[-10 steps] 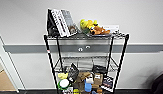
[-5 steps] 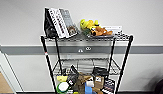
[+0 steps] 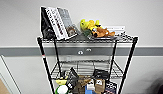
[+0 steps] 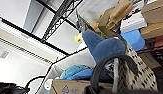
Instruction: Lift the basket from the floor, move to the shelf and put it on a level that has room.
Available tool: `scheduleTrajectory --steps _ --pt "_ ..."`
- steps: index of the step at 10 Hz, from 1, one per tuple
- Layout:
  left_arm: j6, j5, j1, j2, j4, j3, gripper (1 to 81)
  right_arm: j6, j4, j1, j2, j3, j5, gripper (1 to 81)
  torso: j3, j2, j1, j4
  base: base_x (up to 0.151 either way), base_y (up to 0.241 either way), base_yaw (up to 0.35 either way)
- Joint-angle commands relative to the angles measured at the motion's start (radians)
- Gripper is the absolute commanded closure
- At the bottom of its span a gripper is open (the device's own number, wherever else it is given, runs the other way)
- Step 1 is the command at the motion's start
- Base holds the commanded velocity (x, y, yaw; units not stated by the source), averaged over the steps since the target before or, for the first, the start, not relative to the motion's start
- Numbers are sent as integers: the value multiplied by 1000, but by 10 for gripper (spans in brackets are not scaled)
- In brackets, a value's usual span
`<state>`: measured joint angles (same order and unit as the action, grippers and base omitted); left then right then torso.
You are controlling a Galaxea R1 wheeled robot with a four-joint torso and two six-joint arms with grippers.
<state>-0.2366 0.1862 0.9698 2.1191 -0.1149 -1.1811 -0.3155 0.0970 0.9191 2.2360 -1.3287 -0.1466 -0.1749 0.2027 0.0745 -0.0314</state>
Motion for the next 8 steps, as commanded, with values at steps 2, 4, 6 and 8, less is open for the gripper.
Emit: scheduleTrajectory --steps 2,4,6,8 --pt "0 29 -118 -19 49 87 811 -5 3 -140 -13 94 -65 811 0 0 0 0 112 0 0" --pt "0 30 -118 -19 49 87 811 -5 3 -140 -13 94 -65 811 0 0 0 0 112 0 0" --pt "0 30 -119 -19 49 87 811 -5 3 -140 -13 94 -65 811 0 0 0 0 106 0 0" --pt "0 30 -119 -19 49 90 811 -5 3 -140 -13 96 -65 811 0 0 0 0 83 0 0"
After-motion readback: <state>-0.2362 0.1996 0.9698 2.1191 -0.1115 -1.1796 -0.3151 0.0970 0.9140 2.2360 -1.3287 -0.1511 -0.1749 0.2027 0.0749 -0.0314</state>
